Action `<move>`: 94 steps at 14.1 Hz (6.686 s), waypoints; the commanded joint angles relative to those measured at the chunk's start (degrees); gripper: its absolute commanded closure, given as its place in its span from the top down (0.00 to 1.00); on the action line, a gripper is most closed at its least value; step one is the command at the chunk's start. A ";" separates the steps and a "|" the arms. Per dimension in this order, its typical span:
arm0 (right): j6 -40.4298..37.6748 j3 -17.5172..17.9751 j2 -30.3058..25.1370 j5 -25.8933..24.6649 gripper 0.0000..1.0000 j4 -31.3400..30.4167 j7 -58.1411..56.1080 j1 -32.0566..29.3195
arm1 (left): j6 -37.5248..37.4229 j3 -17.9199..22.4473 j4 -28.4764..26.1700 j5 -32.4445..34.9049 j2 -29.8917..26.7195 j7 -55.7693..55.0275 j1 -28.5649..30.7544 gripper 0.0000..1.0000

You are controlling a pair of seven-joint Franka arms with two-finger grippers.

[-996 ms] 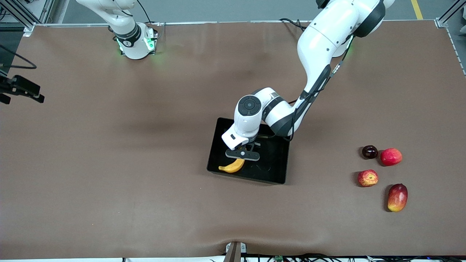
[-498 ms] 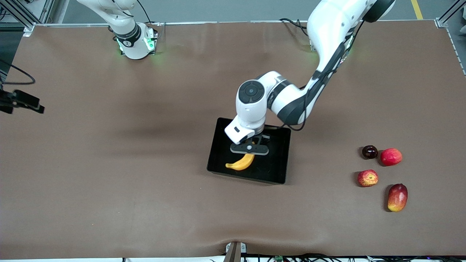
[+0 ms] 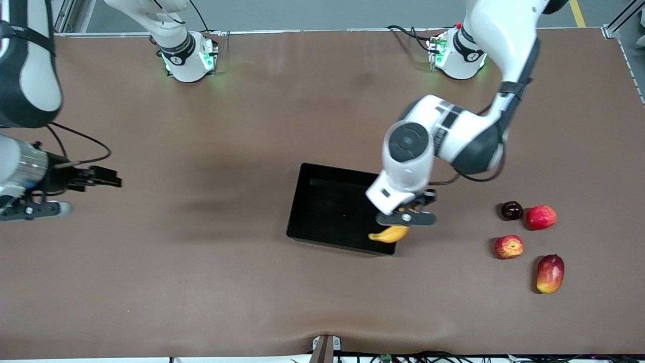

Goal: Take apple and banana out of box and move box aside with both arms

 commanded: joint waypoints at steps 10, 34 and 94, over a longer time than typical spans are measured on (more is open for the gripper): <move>11.06 -0.07 11.54 8.99 1.00 0.33 9.60 15.45 | 24.82 -0.65 -24.88 4.75 -4.03 6.76 22.96 0.00; 31.91 -0.51 25.43 0.11 0.00 1.82 38.17 34.98 | 34.52 -2.06 -23.13 8.03 2.22 1.23 26.95 0.00; -0.51 -0.24 12.07 -1.29 1.00 13.06 1.94 -12.32 | -15.14 4.65 -5.37 -14.47 -31.43 18.95 19.50 1.00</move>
